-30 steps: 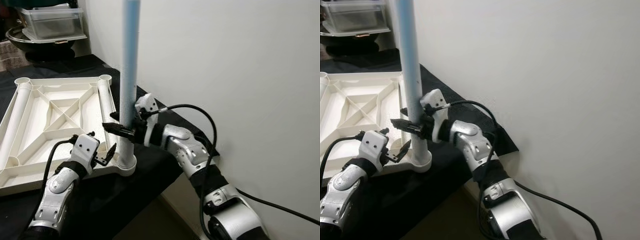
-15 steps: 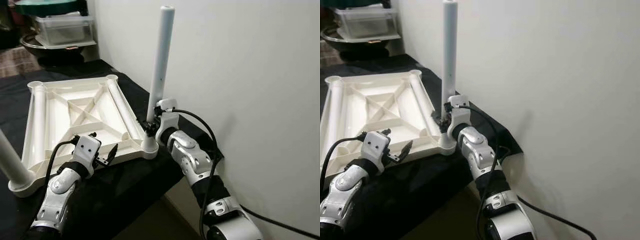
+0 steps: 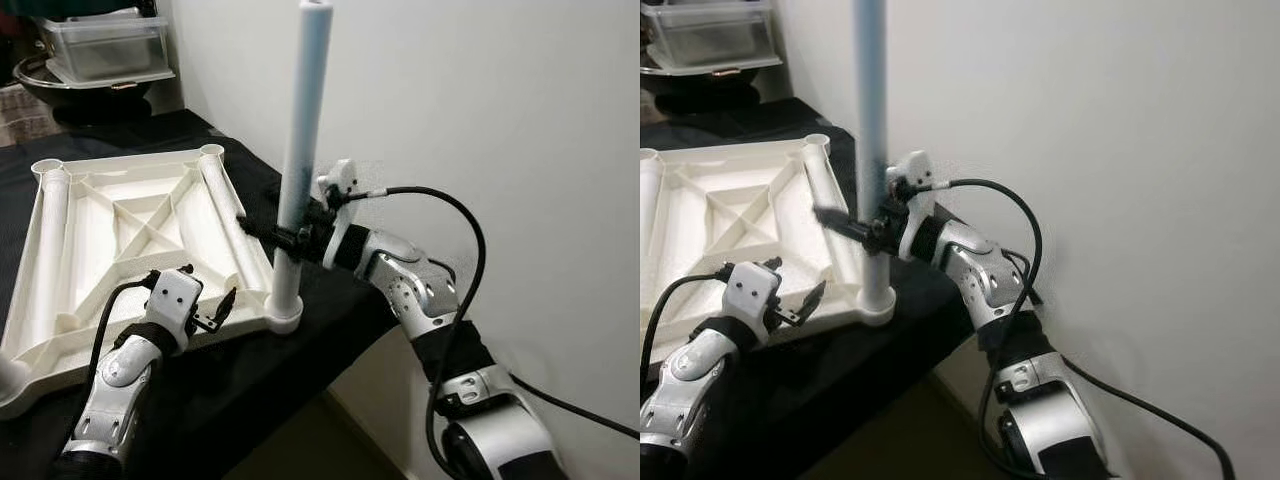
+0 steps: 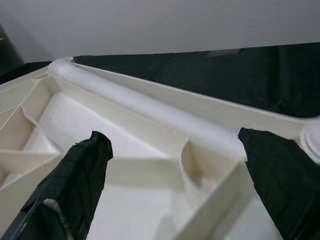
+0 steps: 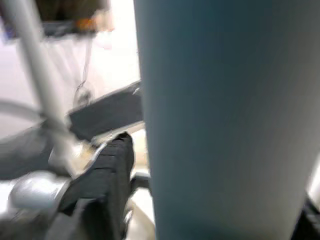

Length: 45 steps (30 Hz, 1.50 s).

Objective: Building children table

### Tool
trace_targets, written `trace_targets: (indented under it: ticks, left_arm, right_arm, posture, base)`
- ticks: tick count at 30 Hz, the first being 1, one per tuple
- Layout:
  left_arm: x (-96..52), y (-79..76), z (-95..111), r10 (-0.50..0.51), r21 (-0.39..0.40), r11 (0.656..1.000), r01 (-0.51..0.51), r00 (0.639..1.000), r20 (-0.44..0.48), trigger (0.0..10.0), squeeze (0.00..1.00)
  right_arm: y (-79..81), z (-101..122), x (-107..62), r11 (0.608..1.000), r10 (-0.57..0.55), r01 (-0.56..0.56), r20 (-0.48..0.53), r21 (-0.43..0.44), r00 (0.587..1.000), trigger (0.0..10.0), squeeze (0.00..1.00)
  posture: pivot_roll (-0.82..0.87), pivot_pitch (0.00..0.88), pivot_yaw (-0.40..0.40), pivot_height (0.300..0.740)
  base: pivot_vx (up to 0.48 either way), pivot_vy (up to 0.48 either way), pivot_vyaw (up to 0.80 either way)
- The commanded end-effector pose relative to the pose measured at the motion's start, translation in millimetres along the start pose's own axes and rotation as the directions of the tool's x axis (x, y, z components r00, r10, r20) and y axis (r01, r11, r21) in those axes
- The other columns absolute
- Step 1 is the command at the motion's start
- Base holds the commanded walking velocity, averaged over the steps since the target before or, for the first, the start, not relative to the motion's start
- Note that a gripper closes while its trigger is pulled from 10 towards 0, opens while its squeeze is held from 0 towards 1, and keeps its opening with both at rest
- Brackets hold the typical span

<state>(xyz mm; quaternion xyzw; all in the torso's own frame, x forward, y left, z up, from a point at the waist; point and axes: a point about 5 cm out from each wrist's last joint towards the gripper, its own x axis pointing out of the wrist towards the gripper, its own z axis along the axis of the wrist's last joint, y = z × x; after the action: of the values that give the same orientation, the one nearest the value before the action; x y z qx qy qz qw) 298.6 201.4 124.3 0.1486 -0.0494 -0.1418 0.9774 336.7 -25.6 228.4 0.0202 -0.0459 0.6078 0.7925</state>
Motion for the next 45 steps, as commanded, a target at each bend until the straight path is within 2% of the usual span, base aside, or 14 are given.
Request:
trace_targets:
  ticks: [1, 8, 9, 10, 12, 13, 14, 15, 20, 25, 26, 30, 31, 45]
  left_arm:
    - [0.5, -2.4, -0.4, -0.008, 0.007, 1.0, 0.008, 1.0, 0.0, 10.0, 0.0]
    - [-2.1, -1.0, -1.1, -0.004, 0.009, 1.0, 0.004, 1.0, -0.004, 10.0, 0.0]
    - [-1.5, -1.6, -1.1, -0.006, 0.009, 1.0, 0.006, 1.0, -0.004, 10.0, 0.0]
    - [-1.5, -1.6, -1.1, -0.006, 0.009, 1.0, 0.006, 1.0, -0.004, 10.0, 0.0]
    - [-0.8, -2.1, -1.0, -0.008, 0.009, 1.0, 0.008, 1.0, -0.004, 10.0, 0.0]
    - [0.3, -2.9, -0.6, -0.011, 0.009, 1.0, 0.011, 1.0, -0.002, 10.0, 0.0]
    - [0.3, -2.9, -0.6, -0.011, 0.009, 1.0, 0.011, 1.0, -0.002, 10.0, 0.0]
    - [1.3, -3.3, -0.2, -0.012, 0.009, 1.0, 0.012, 1.0, 0.0, 10.0, 0.0]
    - [1.4, -3.5, -0.6, -0.012, 0.009, 1.0, 0.012, 1.0, 0.0, 10.0, 0.0]
    - [2.0, -4.8, -0.5, -0.015, 0.008, 1.0, 0.015, 1.0, 0.001, 10.0, 0.0]
    - [2.1, -4.9, -0.5, -0.015, 0.007, 1.0, 0.015, 1.0, 0.002, 10.0, 0.0]
    - [2.3, -4.9, -0.4, -0.015, 0.007, 1.0, 0.015, 1.0, 0.002, 10.0, 0.0]
    - [2.2, -4.8, -0.5, -0.015, 0.008, 1.0, 0.015, 1.0, 0.002, 10.0, 0.0]
    - [-3.1, -6.3, -3.8, -0.012, 0.002, 1.0, 0.012, 1.0, -0.005, 10.0, 0.0]
  right_arm:
    - [8.8, -8.8, 6.0, 0.998, 0.067, -0.067, -0.051, -0.002, 0.996, 0.0, 0.0]
    - [4.6, -38.4, 15.3, 0.993, -0.104, 0.115, -0.222, 0.037, 0.969, 0.0, 0.0]
    - [-20.3, -54.8, 5.3, 0.899, -0.404, 0.435, -0.303, 0.043, 0.863, 0.0, 0.0]
    - [-20.3, -54.8, 5.3, 0.899, -0.404, 0.435, -0.303, 0.043, 0.863, 0.0, 0.0]
    - [-34.0, -67.1, -4.9, 0.78, -0.574, 0.625, -0.366, 0.027, 0.732, 0.0, 0.0]
    - [-46.0, -78.7, -23.4, 0.633, -0.708, 0.774, -0.412, -0.007, 0.574, 0.0, 0.0]
    - [-46.0, -78.7, -23.4, 0.633, -0.708, 0.774, -0.412, -0.007, 0.574, 0.0, 0.0]
    - [-56.4, -86.0, -48.8, 0.446, -0.823, 0.894, -0.417, -0.05, 0.387, 0.0, 0.0]
    - [-59.6, -95.2, -77.2, 0.24, -0.891, 0.969, -0.408, -0.055, 0.197, 0.0, 0.0]
    - [-55.4, -94.2, -64.6, 0.315, -0.872, 0.949, -0.4, -0.018, 0.281, 0.0, 0.0]
    - [-54.9, -88.6, -57.0, 0.351, -0.868, 0.937, -0.374, 0.007, 0.328, 10.0, 0.0]
    - [-56.1, -82.1, -50.9, 0.353, -0.879, 0.935, -0.336, 0.022, 0.34, 10.0, 0.0]
    - [-57.2, -73.0, -45.2, 0.358, -0.89, 0.932, -0.282, 0.057, 0.359, 10.0, 1.0]
    - [-31.2, -27.9, -75.0, 0.503, -0.864, 0.861, 0.014, 0.074, 0.503, 10.0, 1.0]
  posture:
    - [0.06, 0.0, -0.147, 0.74]
    - [0.07, 0.0, -0.145, 0.74]
    - [0.06, 0.0, -0.138, 0.74]
    - [0.06, 0.0, -0.138, 0.74]
    - [0.06, 0.0, -0.138, 0.74]
    - [0.05, 0.0, -0.138, 0.74]
    - [0.05, 0.0, -0.138, 0.74]
    - [0.05, 0.0, -0.138, 0.74]
    - [0.05, 0.0, -0.134, 0.74]
    - [0.05, 0.0, -0.135, 0.74]
    - [0.05, 0.0, -0.135, 0.74]
    - [0.05, 0.0, -0.135, 0.74]
    - [0.05, 0.0, -0.135, 0.74]
    - [0.01, 0.0, -0.13, 0.74]
  base:
    - [0.0, 0.0, 0.0]
    - [0.0, 0.0, 0.0]
    - [0.0, 0.0, 0.0]
    - [0.0, 0.0, 0.0]
    - [0.0, 0.0, 0.0]
    - [0.0, 0.0, 0.0]
    - [0.0, 0.0, 0.0]
    - [0.0, 0.0, 0.0]
    - [0.0, 0.0, 0.0]
    - [0.0, 0.0, 0.0]
    - [0.0, 0.0, 0.0]
    - [0.0, 0.0, 0.0]
    - [0.0, 0.0, 0.0]
    - [0.0, 0.0, 0.0]
